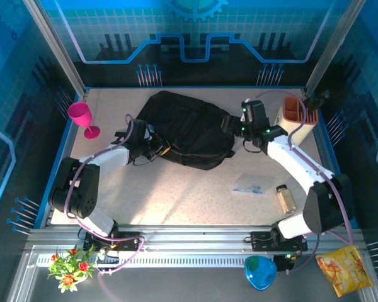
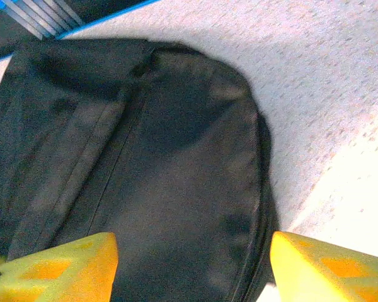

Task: Pack the student bag
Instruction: Rotate the student bag at the top-center of the table, then zip the student bag at the top-center of the table.

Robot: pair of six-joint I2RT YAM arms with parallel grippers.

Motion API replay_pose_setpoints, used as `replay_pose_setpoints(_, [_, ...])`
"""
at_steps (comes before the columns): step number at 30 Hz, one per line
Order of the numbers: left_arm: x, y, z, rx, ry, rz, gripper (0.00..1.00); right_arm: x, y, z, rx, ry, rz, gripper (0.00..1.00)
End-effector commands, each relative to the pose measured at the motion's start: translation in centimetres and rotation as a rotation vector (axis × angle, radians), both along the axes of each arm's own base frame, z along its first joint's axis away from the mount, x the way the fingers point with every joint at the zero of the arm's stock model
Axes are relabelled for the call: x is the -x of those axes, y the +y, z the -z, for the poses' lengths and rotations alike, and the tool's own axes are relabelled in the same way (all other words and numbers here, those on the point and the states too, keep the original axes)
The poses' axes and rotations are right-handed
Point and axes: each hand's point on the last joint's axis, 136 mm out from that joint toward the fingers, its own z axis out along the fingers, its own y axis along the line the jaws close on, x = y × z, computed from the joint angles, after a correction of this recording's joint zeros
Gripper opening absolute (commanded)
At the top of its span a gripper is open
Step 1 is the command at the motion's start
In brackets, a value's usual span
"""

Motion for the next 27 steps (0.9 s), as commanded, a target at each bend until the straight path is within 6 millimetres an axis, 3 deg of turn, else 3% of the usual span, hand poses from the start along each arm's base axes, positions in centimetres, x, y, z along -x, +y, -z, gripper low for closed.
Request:
replay_pose_setpoints(1, [-0.5,-0.9,-1.6,0.035,-0.052,0.009,0.0,4.7,2.3,3.2,0.088,0.114,-0.077,0.66])
replay_pose_setpoints(6, [-0.4,-1.1,-1.8,0.038,-0.053,0.012,0.0,8.3,8.6,4.8,0.053,0.148,-0.167,0.63])
replay_pose_setpoints(12, [-0.2,-1.4,-1.7,0.036,-0.045,0.018,0.0,9.8,15.1,7.8,0.048,0.213,-0.276,0.59])
replay_pose_setpoints(21, [-0.2,-1.4,-2.1,0.032,-0.049,0.025,0.0,9.0,18.1,10.1,0.076,0.244,-0.32,0.52])
replay_pose_setpoints(27, [-0.2,-1.5,-2.3,0.034,-0.051,0.026,0.0,8.0,18.7,11.0,0.101,0.249,-0.302,0.47])
